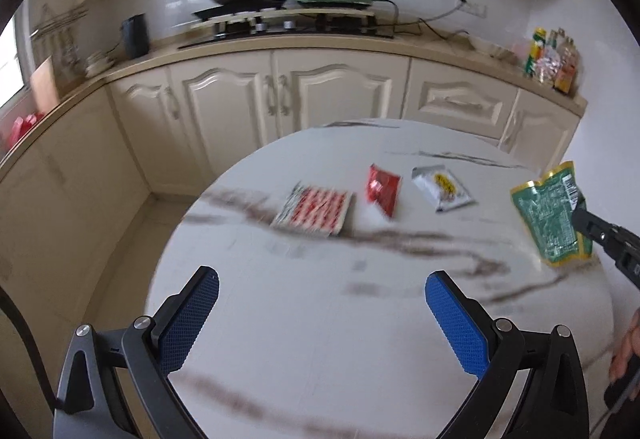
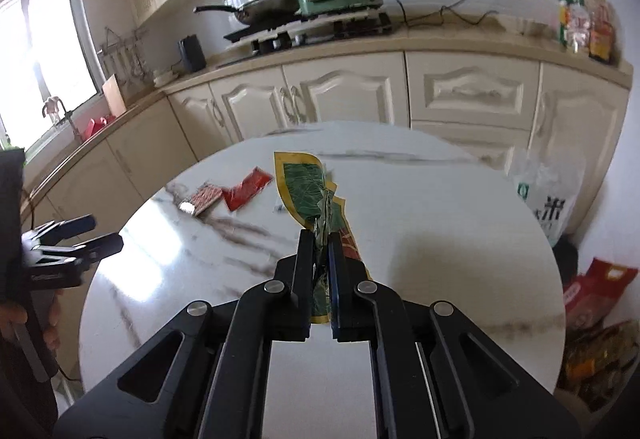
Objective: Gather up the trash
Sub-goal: 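Grasp the red wrapper with the left tool while the right tool holds the green-gold packet, then carry the red wrapper and green-gold packet over the blue bin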
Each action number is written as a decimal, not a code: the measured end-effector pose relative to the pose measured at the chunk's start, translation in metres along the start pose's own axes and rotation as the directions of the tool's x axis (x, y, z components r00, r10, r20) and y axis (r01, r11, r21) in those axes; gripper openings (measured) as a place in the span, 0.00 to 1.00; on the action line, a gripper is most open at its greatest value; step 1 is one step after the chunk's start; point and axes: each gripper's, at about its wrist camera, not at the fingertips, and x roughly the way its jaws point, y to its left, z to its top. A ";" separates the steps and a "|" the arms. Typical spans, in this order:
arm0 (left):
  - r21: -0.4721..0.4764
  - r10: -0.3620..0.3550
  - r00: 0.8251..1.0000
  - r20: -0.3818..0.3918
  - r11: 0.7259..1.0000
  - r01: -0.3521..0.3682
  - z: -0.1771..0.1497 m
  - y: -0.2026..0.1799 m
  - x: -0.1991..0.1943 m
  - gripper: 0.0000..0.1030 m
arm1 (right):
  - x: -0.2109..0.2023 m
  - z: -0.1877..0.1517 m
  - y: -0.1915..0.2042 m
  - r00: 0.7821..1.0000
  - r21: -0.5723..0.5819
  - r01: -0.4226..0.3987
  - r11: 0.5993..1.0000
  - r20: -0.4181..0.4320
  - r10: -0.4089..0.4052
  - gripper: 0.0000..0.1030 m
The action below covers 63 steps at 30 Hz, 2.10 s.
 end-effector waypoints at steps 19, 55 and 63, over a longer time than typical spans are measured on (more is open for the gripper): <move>0.127 -0.036 0.984 -0.177 0.990 0.060 0.092 -0.053 0.184 0.44 | 0.076 0.033 -0.017 0.996 -0.012 -0.048 0.999 -0.075 0.047 0.07; -0.065 -0.119 0.991 0.063 0.990 0.123 -0.044 0.142 -0.141 0.09 | -0.023 0.004 0.247 0.954 -0.256 -0.296 0.920 -0.031 0.298 0.07; -0.276 0.057 0.998 -0.026 0.959 -0.062 -0.130 0.286 -0.183 0.09 | 0.040 -0.056 0.406 0.892 -0.363 -0.452 0.815 -0.205 0.404 0.07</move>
